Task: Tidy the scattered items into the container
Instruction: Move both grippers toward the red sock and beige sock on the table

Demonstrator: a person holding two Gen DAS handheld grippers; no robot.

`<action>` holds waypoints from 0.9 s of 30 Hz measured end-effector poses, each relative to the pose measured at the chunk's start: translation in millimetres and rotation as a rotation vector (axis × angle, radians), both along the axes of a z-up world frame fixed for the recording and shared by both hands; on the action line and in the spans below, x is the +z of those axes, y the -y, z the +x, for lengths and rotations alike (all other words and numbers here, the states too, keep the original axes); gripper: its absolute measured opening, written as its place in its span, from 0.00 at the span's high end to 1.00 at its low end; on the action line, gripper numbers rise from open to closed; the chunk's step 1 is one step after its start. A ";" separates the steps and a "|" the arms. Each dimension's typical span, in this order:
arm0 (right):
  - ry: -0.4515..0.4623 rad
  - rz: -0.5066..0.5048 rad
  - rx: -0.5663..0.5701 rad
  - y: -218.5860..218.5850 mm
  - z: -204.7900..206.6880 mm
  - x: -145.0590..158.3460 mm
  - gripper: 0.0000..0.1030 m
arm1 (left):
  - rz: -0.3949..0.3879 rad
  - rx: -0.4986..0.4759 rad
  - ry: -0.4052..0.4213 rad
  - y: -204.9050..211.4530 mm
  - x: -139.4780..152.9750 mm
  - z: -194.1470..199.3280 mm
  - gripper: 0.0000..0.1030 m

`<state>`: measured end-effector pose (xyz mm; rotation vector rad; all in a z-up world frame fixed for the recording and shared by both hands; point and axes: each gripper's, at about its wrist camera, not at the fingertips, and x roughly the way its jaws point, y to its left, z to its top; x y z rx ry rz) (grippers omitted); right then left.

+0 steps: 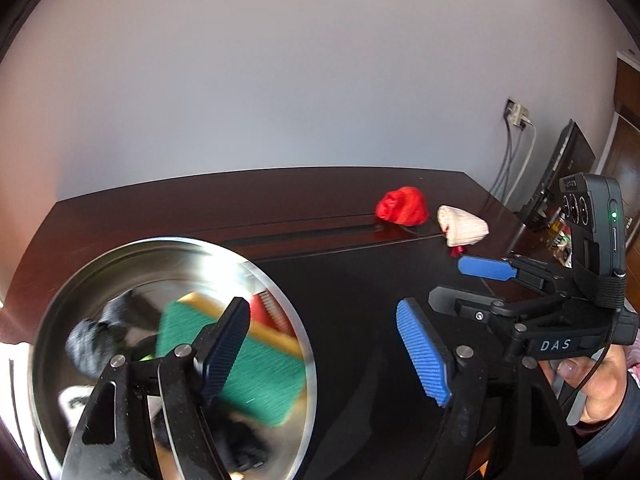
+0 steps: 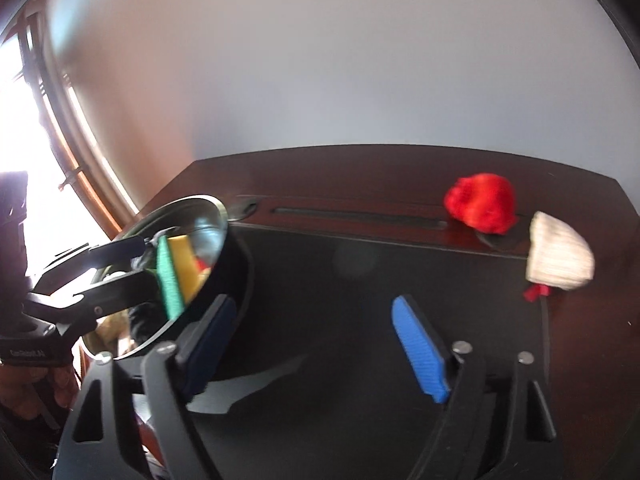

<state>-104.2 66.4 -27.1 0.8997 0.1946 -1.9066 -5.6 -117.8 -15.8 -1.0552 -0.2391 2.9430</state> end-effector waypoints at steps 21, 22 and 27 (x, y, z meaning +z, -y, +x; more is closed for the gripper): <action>0.029 0.047 -0.255 -99.5 -105.8 -17.3 0.06 | -0.005 -0.105 0.043 -103.2 -20.8 -121.7 0.19; 0.027 0.052 -0.266 -101.3 -110.7 -18.5 0.06 | -0.006 -0.101 0.048 -105.6 -23.3 -127.9 0.19; 0.027 0.067 -0.305 -106.3 -133.1 -22.9 0.06 | 0.003 -0.076 0.084 -112.2 -36.4 -158.1 0.19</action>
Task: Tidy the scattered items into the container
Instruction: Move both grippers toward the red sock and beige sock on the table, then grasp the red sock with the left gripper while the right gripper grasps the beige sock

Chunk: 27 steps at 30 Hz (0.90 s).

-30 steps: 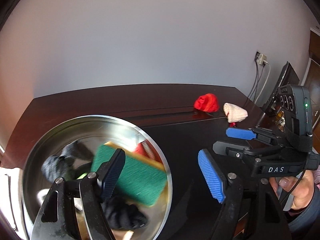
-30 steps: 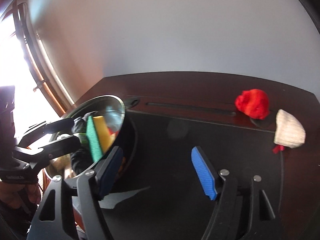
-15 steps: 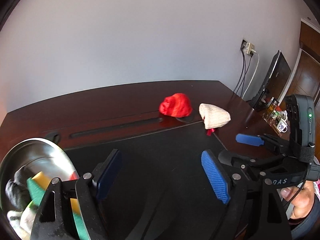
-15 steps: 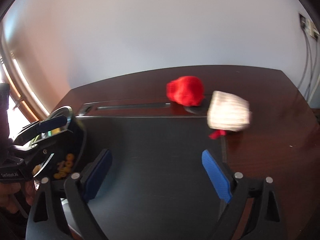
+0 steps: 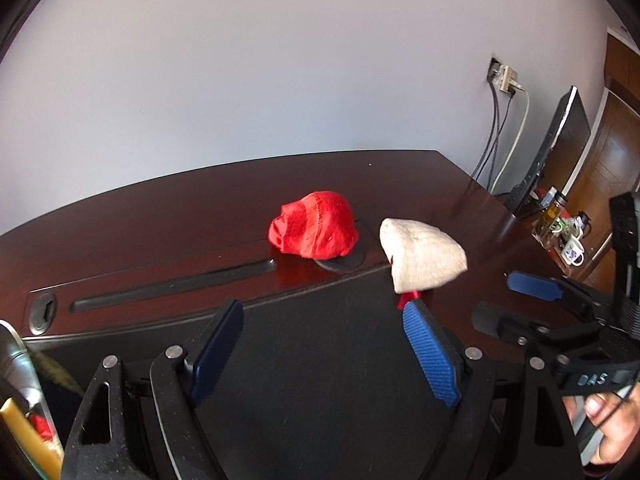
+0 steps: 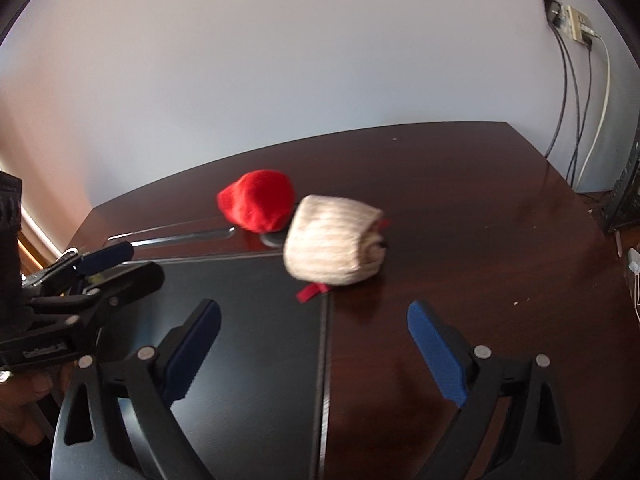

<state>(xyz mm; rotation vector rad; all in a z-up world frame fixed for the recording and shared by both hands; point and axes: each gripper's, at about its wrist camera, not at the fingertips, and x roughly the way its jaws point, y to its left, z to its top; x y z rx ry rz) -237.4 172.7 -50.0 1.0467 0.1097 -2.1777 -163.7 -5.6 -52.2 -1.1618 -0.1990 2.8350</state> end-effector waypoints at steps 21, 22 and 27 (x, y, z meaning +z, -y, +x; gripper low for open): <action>0.013 0.119 -0.008 26.1 -46.7 -24.9 0.06 | 0.041 0.078 0.078 6.7 -35.9 -97.2 0.19; 0.015 0.119 -0.002 27.7 -47.7 -25.8 0.06 | 0.045 0.075 0.079 6.3 -37.4 -98.7 0.19; 0.017 0.137 0.028 39.0 -50.9 -29.5 0.06 | 0.061 0.086 0.085 12.1 -43.7 -104.2 0.19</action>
